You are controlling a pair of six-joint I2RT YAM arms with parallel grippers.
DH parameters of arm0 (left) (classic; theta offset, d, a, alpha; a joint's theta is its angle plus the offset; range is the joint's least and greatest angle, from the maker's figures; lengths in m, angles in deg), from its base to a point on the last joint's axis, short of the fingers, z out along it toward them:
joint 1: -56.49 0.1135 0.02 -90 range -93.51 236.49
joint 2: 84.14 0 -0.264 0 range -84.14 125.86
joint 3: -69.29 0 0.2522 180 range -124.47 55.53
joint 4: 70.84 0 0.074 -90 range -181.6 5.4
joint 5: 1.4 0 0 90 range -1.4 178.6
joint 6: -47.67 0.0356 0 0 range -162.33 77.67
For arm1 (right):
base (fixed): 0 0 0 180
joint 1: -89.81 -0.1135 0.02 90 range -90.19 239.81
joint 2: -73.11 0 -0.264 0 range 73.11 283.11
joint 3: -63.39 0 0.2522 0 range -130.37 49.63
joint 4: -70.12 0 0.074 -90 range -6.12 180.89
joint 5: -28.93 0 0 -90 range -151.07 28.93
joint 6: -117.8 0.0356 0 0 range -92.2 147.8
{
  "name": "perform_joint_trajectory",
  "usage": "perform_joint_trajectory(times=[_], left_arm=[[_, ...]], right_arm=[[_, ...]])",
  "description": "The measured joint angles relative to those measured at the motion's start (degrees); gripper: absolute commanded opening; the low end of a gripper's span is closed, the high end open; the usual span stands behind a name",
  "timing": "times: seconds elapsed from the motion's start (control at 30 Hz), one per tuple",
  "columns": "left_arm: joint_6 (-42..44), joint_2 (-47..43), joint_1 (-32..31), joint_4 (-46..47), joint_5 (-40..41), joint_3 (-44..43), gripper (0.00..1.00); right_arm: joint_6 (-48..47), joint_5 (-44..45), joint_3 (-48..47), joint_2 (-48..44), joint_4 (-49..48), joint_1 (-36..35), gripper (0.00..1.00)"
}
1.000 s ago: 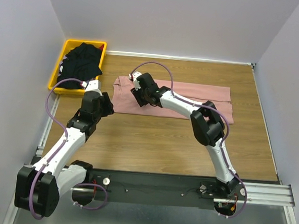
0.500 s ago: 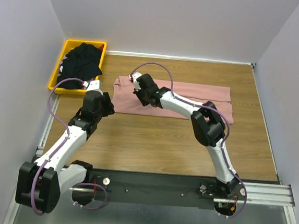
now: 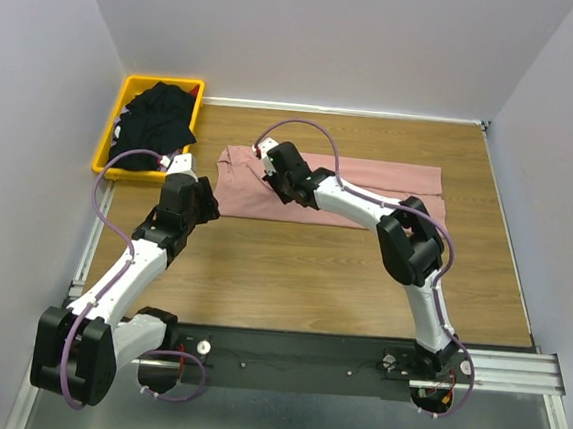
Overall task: Fold and stack the t-shirts
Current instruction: Fold the tshirt
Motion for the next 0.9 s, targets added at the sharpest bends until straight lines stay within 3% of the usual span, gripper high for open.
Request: perform_joint_trajectory(times=[0.47,0.57,0.63,0.73,0.9], left_arm=[[0.02,1.05,0.00,0.02,0.00,0.00,0.60],[0.07,1.25,0.00,0.02,0.00,0.00,0.60],[0.11,1.27,0.00,0.02,0.00,0.00,0.61],[0.13,1.31,0.00,0.04,0.00,0.00,0.60],[0.00,2.99,0.00,0.72,-1.07,-0.85,0.60]], right_arm=[[-0.20,1.22,1.03,0.00,0.04,0.00,0.01],[-0.22,1.22,1.03,0.00,0.04,0.00,0.10],[-0.26,1.18,1.07,0.00,0.04,0.02,0.27],[0.44,0.92,1.16,0.00,0.04,0.02,0.38],[3.72,-1.14,1.16,-0.85,0.31,0.66,0.39]])
